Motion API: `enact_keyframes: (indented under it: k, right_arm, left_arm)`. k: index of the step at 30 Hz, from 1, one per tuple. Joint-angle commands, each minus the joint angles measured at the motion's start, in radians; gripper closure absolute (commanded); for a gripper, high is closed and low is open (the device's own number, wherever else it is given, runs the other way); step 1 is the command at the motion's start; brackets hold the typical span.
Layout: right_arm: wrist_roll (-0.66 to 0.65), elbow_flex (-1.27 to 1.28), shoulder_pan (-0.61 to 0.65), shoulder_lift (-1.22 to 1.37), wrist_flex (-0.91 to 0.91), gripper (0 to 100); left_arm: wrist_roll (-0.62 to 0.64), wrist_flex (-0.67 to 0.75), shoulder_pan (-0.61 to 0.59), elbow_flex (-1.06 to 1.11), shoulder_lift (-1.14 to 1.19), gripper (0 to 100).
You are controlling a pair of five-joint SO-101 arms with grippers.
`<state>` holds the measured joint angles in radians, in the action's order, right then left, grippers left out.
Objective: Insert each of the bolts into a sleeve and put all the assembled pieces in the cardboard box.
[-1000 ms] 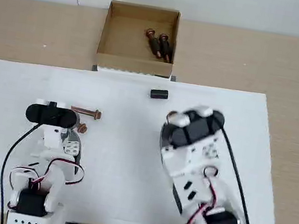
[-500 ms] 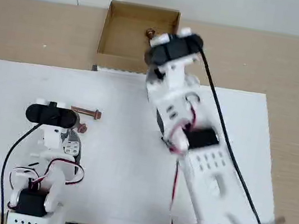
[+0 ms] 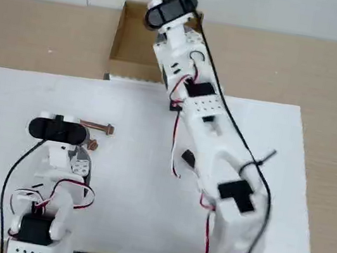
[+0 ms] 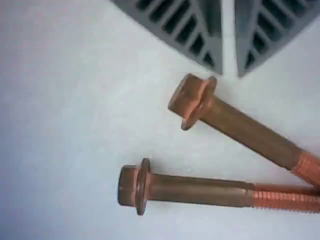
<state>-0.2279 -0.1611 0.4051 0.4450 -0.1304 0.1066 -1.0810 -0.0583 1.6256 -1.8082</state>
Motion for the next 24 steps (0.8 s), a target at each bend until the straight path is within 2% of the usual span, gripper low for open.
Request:
enact_keyframes:
  k: [1, 8, 16, 18, 22, 24]
  right_arm:
    - [-0.021, -0.209, -0.007, 0.124, 0.064, 99.5]
    - [-0.021, -0.382, -0.007, 0.352, 0.058, 99.5]
    - [-0.021, -0.408, -0.007, 0.415, 0.041, 99.2]
    - [-0.021, -0.41, -0.007, 0.412, -0.007, 95.5]
    - [-0.021, -0.41, -0.008, 0.41, -0.082, 80.9]
    - [-0.021, -0.41, -0.01, 0.41, -0.087, 79.1]
  left_arm:
    - [-0.005, 0.003, -0.006, -0.002, -0.009, 99]
    - [-0.005, 0.003, -0.006, -0.002, -0.009, 99]
    - [-0.005, 0.003, -0.006, -0.002, -0.009, 99]
    - [-0.005, 0.003, -0.006, -0.002, -0.009, 99]
    - [-0.005, 0.003, -0.006, -0.002, -0.009, 99]
    - [-0.005, 0.003, -0.006, -0.002, -0.009, 99]
